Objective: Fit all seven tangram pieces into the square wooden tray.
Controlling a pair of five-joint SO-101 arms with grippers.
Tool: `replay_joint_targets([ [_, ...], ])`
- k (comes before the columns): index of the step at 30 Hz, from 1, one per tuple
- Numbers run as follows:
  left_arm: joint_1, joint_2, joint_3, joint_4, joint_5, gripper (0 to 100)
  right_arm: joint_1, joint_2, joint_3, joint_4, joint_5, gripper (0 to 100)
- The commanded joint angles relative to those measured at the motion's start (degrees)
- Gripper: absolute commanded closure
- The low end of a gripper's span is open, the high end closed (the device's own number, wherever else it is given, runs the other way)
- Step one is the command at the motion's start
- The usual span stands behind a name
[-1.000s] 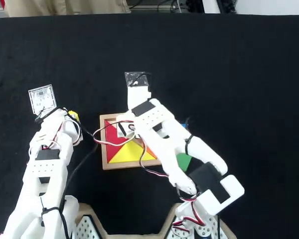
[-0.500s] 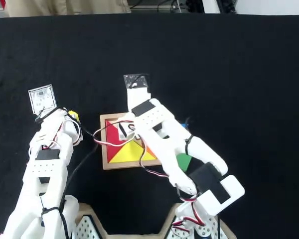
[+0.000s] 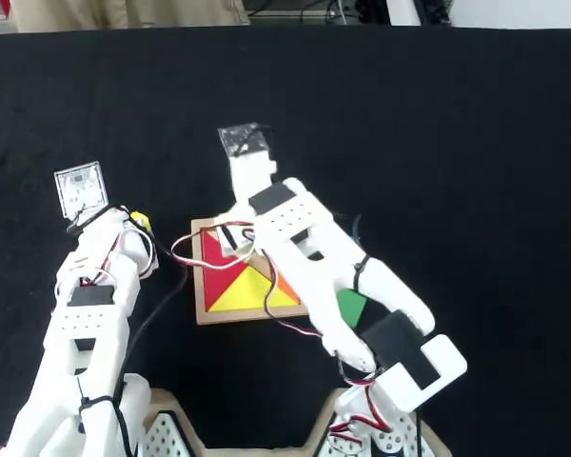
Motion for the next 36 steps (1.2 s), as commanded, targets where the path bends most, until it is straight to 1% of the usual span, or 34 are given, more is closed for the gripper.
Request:
replay_joint_targets([
  [1, 0.6, -1.4, -0.5, -1.1, -0.6, 93, 1.0, 0.6, -3.4, -3.5, 1.4, 95.7],
  [6, 0.6, -1.4, -0.5, -1.1, -0.6, 93, 1.3, 4.7, -3.4, -4.1, 1.4, 95.7],
  [13, 0.6, -1.4, -0.5, -1.1, -0.6, 93, 4.0, 7.4, -2.1, -3.6, 1.4, 95.7],
  [19, 0.6, -1.4, -0.5, -1.1, -0.6, 93, 3.6, 7.2, -2.9, 1.5, 1.4, 98.7],
  [24, 0.6, -1.4, -0.6, -1.1, -0.6, 93, 3.6, 1.6, -4.6, 4.1, 1.8, 98.7],
  [28, 0.6, -1.4, -0.6, -1.1, -0.6, 93, 5.7, -9.7, -4.4, 8.1, 2.3, 98.7],
  [30, 0.6, -1.4, -0.6, -1.1, -0.6, 93, 8.3, -16.6, -4.2, 10.6, 5.5, 98.7],
  [32, 0.6, -1.4, -0.6, -1.1, -0.6, 93, 12.0, -22.5, -2.9, 12.7, 10.9, 98.4],
  [36, 0.6, -1.4, -0.6, -1.1, -0.6, 93, 18.5, -29.9, 5.6, 14.3, 26.5, 98.3],
])
